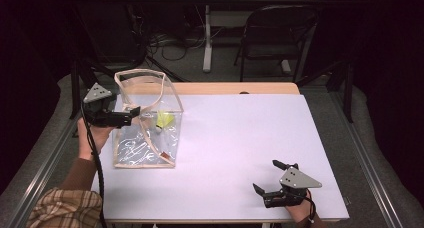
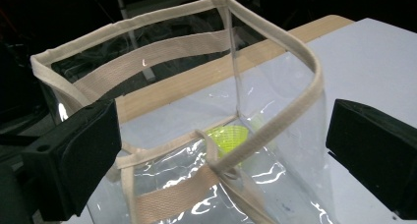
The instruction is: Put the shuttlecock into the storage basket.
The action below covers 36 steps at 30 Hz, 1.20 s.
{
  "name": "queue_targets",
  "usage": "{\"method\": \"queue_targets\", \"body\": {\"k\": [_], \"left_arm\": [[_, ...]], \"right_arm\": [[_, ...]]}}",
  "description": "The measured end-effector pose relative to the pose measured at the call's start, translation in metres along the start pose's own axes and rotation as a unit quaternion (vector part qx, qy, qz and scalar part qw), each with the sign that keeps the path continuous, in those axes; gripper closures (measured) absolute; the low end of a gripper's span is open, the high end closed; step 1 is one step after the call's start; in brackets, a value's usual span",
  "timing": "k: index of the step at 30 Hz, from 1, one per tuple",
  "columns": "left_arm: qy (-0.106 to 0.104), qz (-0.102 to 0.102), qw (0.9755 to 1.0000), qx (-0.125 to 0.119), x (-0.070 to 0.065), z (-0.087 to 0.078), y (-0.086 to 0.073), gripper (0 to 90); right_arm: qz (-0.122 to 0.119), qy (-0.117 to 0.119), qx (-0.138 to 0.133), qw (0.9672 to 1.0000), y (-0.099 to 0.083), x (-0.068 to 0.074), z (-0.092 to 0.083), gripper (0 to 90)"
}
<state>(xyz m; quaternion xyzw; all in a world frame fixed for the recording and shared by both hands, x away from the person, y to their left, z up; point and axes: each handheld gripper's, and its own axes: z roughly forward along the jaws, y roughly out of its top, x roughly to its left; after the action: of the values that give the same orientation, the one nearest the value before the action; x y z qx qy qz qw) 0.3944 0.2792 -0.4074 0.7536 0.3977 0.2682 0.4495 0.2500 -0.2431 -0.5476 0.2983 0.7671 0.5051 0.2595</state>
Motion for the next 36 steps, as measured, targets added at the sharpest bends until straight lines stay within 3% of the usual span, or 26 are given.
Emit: {"method": "queue_targets", "body": {"k": [17,36], "left_arm": [[-0.016,0.020,0.9993,-0.029,-0.034,-0.022,-0.023,0.0],[-0.029,0.017,0.9987,-0.039,-0.060,-0.028,-0.055,0.1]], "right_arm": [[-0.003,-0.003,-0.001,1.0000,0.001,0.002,0.000,0.1],[-0.004,-0.003,-0.002,1.0000,0.001,0.002,0.000,0.2]]}}
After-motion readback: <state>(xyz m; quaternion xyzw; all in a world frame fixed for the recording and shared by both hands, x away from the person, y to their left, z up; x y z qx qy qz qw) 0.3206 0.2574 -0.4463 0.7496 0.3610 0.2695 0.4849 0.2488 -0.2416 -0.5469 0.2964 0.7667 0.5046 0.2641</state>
